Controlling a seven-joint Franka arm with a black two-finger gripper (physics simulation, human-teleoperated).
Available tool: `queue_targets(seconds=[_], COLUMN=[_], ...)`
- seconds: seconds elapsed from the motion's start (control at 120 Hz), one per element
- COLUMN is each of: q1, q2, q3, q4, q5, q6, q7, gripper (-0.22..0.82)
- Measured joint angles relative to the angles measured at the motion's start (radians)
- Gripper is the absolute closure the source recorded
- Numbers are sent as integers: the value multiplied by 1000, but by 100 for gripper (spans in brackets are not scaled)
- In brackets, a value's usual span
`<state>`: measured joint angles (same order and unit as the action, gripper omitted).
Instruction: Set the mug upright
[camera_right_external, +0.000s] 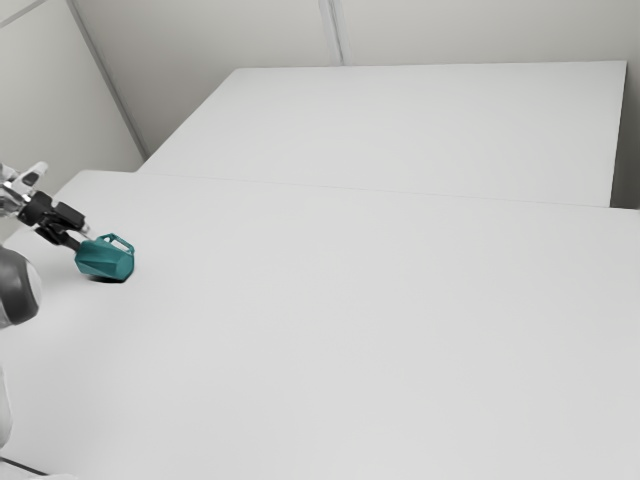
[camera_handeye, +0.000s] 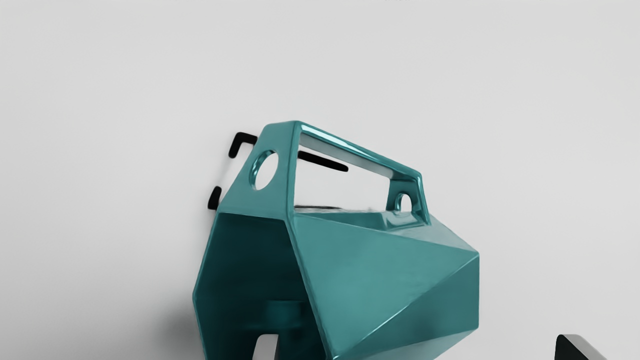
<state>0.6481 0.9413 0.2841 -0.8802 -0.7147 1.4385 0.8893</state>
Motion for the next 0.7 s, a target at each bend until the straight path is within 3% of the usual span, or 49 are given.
queue_targets(seconds=[0.25, 0.7], q1=[1, 11], q2=[14, 23], q3=[-29, -21], q4=[-4, -42], q5=[-18, -104], q6=[17, -3], q7=[6, 9], gripper=[0, 0])
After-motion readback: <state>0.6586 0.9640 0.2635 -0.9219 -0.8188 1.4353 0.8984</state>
